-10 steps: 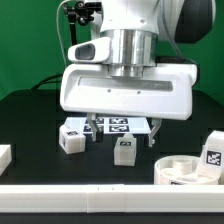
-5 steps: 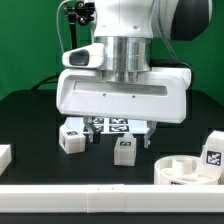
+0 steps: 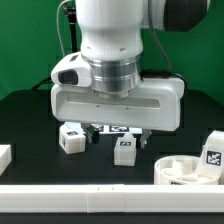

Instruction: Assemble stool

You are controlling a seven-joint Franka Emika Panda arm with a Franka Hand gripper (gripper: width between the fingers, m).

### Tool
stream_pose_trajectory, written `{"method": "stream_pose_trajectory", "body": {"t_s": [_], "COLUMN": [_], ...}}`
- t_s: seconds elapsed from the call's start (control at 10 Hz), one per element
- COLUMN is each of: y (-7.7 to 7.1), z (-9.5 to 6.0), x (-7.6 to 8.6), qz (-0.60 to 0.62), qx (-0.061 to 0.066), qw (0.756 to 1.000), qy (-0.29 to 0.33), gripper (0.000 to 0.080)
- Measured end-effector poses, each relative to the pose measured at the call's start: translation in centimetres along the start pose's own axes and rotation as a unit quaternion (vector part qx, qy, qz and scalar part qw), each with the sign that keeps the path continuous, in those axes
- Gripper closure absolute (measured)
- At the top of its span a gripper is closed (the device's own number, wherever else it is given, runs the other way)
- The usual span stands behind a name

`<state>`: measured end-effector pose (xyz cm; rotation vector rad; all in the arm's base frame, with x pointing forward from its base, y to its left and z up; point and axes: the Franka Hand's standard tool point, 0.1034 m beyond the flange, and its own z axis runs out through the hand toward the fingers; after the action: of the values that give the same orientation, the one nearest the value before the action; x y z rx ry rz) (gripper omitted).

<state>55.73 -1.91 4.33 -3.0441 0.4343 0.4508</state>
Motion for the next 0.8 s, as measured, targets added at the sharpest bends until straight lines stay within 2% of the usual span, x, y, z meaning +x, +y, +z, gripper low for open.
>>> {"method": "stream_pose_trajectory", "body": {"t_s": [0.2, 0.3, 0.4, 0.6, 0.8], "y": [-0.6, -0.8, -0.4, -0.1, 0.5], "z": [0.3, -0.2, -0.2, 0.4, 0.9], "x": [-0.6, -0.6, -1.5, -1.3, -1.8], "qz": [-0.008, 0.010, 0.013, 0.012, 0.004], "qx": [-0.001, -0.002, -0.002, -0.004, 0.001], "qw": [0.998, 0.996, 0.990, 0.981, 0.965], "qy": [-0.064, -0.087, -0.140, -0.193, -0.262], "gripper": [0.0150, 0.0150, 0.0150, 0.0150, 0.0150]}}
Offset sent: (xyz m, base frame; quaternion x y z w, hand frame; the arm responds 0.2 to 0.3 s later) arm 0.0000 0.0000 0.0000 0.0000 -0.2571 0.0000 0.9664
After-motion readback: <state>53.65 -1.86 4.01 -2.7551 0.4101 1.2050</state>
